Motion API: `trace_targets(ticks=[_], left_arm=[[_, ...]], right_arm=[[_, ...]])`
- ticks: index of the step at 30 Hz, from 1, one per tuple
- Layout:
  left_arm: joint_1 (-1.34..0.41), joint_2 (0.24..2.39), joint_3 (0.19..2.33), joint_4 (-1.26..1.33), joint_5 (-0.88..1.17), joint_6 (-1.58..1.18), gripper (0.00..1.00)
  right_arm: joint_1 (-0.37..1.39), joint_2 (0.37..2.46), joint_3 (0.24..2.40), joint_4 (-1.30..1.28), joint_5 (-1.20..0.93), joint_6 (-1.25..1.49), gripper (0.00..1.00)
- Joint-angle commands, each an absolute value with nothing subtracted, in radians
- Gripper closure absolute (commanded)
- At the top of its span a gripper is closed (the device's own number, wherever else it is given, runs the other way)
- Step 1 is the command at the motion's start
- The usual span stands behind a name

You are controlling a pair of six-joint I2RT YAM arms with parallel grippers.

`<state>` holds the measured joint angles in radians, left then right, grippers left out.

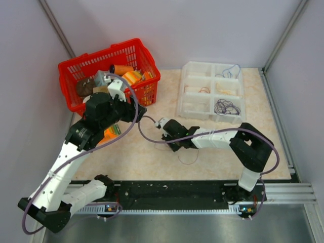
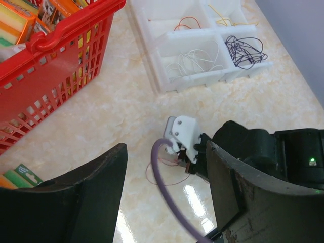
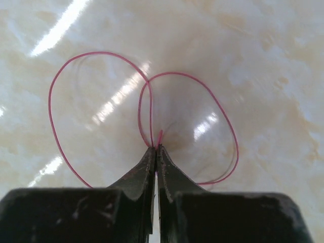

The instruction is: Untangle the cables

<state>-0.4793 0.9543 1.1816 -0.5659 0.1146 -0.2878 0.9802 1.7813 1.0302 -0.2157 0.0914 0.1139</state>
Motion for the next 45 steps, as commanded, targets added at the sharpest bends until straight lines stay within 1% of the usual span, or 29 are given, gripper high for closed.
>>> trace_targets(ticks=[1,7,12,16,20,25,29,32,37,41,45], left_arm=[[-0.474,0.919,1.187,-0.508,0.077,-0.288,0.32],[-0.474,0.897,1.186,-0.508,0.026,-0.296,0.33],[-0.474,0.879,1.175,-0.509,-0.023,-0.299,0.33],[-0.474,0.877,1.172,-0.509,-0.012,-0.305,0.33],[-0.474,0.871,1.17,-0.512,-0.015,-0.304,0.33],[-0.474,0.871,1.167,-0.509,-0.008,-0.307,0.33],[-0.474,0.876,1.167,-0.505,-0.005,-0.301,0.33],[-0.472,0.88,1.167,-0.499,0.034,-0.301,0.33],[-0.474,0.882,1.169,-0.5,0.066,-0.299,0.33],[-0.474,0.881,1.17,-0.503,0.09,-0.296,0.32],[-0.474,0.894,1.186,-0.512,0.127,-0.291,0.31]], right_arm=[[0.885,1.663,0.922,-0.244,0.052,0.184,1.0],[0.805,1.477,0.917,-0.213,0.028,0.276,1.0],[0.733,1.368,0.975,-0.209,0.037,0.35,1.0],[0.686,1.339,1.077,-0.221,0.038,0.356,1.0],[0.66,1.353,1.242,-0.248,0.066,0.35,1.0],[0.637,1.403,1.489,-0.244,0.205,0.322,1.0],[0.601,1.506,1.71,-0.227,0.342,0.256,1.0],[0.551,1.594,1.822,-0.167,0.373,0.224,1.0],[0.482,1.761,1.942,-0.058,0.429,0.149,1.0],[0.433,1.87,1.959,0.064,0.431,0.126,1.0],[0.396,1.994,2.039,0.092,0.446,0.115,1.0]])
